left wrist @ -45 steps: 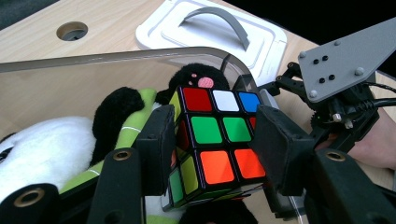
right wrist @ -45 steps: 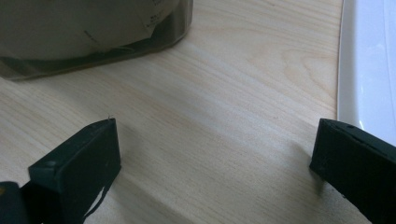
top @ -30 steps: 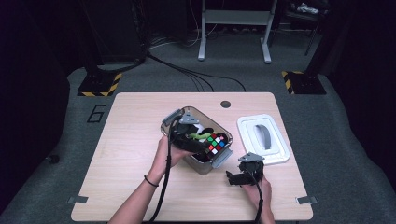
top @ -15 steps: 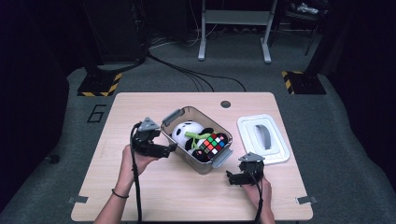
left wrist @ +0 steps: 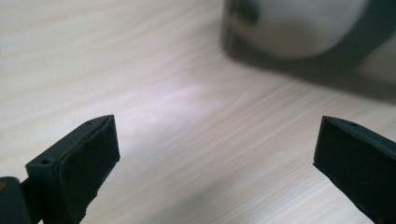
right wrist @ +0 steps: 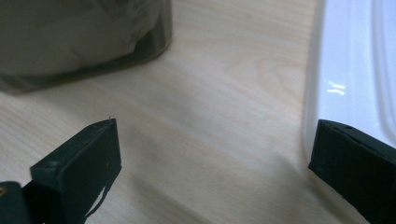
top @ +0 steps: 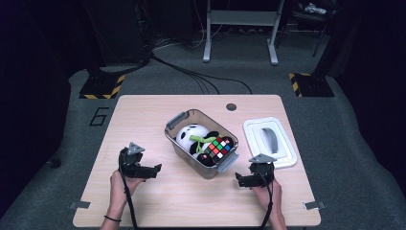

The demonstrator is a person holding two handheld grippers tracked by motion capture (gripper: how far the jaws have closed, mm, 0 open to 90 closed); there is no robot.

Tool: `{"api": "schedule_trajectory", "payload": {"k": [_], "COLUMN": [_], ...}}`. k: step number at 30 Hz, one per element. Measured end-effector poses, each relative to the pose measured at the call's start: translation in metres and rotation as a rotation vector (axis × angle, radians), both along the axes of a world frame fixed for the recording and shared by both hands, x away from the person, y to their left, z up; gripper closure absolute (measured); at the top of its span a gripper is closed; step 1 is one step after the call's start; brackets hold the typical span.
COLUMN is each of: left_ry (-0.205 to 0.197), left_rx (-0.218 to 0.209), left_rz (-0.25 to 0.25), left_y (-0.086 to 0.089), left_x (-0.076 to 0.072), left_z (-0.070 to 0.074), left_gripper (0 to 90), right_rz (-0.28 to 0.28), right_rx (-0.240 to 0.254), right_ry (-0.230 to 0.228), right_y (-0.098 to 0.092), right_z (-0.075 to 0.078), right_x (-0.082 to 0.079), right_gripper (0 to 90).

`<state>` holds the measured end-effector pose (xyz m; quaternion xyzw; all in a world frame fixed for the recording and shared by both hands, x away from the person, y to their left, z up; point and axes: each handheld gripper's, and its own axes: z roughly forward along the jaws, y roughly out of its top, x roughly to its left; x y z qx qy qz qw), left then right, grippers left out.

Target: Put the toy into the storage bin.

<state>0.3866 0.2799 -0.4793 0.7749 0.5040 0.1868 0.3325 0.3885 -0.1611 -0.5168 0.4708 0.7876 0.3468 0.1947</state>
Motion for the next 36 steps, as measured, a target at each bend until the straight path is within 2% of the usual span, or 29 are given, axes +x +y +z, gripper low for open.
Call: {"api": "schedule_trajectory", "payload": {"k": [3, 5, 7, 9, 13, 15, 16, 19, 21, 26, 30, 33, 35, 36], "left_ry": [0.011, 0.01, 0.005, 0.01, 0.0, 0.019, 0.0, -0.02, -0.043, -0.042, -0.043, -0.043, -0.042, -0.041], "left_rx": [0.015, 0.0, 0.001, -0.005, -0.006, 0.001, -0.001, 0.034, 0.029, 0.026, 0.027, 0.027, 0.028, 0.027], "left_rz": [0.047, 0.074, 0.095, 0.104, 0.116, 0.104, 0.119, 0.121, 0.126, 0.12, 0.121, 0.121, 0.119, 0.118], "left_y": [0.006, 0.012, 0.014, 0.017, 0.018, 0.019, 0.019, 0.016, 0.017, 0.017, 0.017, 0.017, 0.017, 0.017], "left_x": [0.001, 0.0, -0.001, -0.001, -0.002, -0.002, -0.003, -0.004, -0.007, -0.008, -0.008, -0.008, -0.008, -0.008], "left_z": [-0.018, -0.025, -0.032, -0.036, -0.043, -0.046, -0.048, -0.05, -0.052, -0.052, -0.052, -0.052, -0.052, -0.052], "left_gripper": [0.0, 0.0, 0.0, 0.0, 0.0, 0.0, 0.0, 0.0, 0.0, 0.0, 0.0, 0.0, 0.0, 0.0], "right_rz": [-0.013, -0.013, -0.01, -0.004, -0.007, -0.009, -0.016, -0.029, -0.046, -0.096, -0.138, -0.166, -0.185, -0.175], "right_rx": [0.008, 0.016, 0.035, 0.056, 0.061, 0.059, 0.058, 0.048, 0.048, 0.038, 0.034, 0.042, 0.035, 0.018], "right_ry": [-0.01, -0.017, -0.025, -0.027, -0.034, -0.039, -0.044, -0.059, -0.058, -0.062, -0.045, -0.02, -0.016, -0.017], "right_y": [-0.007, -0.011, -0.014, -0.017, -0.02, -0.023, -0.025, -0.031, -0.037, -0.056, -0.072, -0.08, -0.083, -0.085], "right_z": [0.008, 0.012, 0.016, 0.019, 0.026, 0.03, 0.032, 0.039, 0.043, 0.049, 0.051, 0.048, 0.046, 0.045], "right_x": [0.002, 0.005, 0.005, 0.005, 0.006, 0.008, 0.008, 0.013, 0.02, 0.041, 0.063, 0.079, 0.088, 0.092], "right_gripper": [0.5, 0.5, 0.9, 0.9, 1.0, 1.1, 1.3, 1.9, 2.1, 4.3, 4.9, 7.9, 11.8, 13.9]}}
